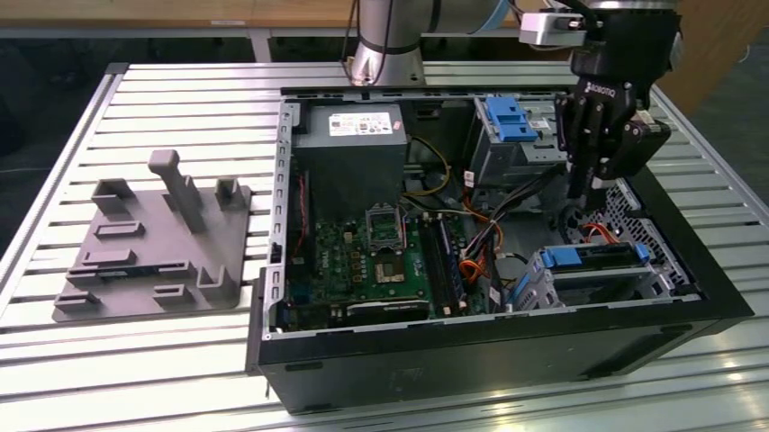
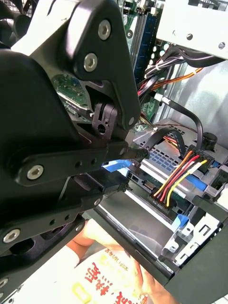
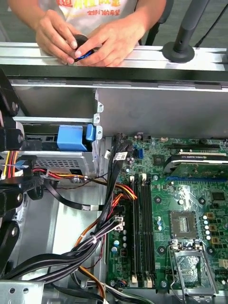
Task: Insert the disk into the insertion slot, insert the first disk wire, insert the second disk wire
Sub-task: 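Insert the second disk wire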
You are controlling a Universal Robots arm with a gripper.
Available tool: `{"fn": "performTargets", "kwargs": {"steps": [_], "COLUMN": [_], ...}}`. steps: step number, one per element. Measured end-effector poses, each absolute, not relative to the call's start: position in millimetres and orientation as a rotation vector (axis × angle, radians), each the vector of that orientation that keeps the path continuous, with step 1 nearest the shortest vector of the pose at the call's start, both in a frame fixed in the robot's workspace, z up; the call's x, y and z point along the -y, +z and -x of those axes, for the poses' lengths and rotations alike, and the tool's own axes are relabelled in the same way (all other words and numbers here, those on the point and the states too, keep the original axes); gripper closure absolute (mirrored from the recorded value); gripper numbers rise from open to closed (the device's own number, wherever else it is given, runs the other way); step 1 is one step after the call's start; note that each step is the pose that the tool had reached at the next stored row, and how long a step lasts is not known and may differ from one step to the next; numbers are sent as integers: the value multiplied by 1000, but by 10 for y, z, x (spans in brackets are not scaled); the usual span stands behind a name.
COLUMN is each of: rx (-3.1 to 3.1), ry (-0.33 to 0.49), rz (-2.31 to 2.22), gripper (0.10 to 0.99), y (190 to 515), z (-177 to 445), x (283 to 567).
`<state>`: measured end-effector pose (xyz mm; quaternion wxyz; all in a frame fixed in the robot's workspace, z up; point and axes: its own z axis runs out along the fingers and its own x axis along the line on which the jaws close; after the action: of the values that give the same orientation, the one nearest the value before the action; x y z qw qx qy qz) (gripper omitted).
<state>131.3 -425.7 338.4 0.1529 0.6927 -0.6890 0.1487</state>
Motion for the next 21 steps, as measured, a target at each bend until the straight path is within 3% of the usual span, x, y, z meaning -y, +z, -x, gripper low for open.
{"fn": "performTargets", "kwargs": {"steps": [21], "rx": [1935], "ry": [462], "rz": [-1977], "gripper": [741], "y": [3339], "z": [-1313], "x": [4244]}}
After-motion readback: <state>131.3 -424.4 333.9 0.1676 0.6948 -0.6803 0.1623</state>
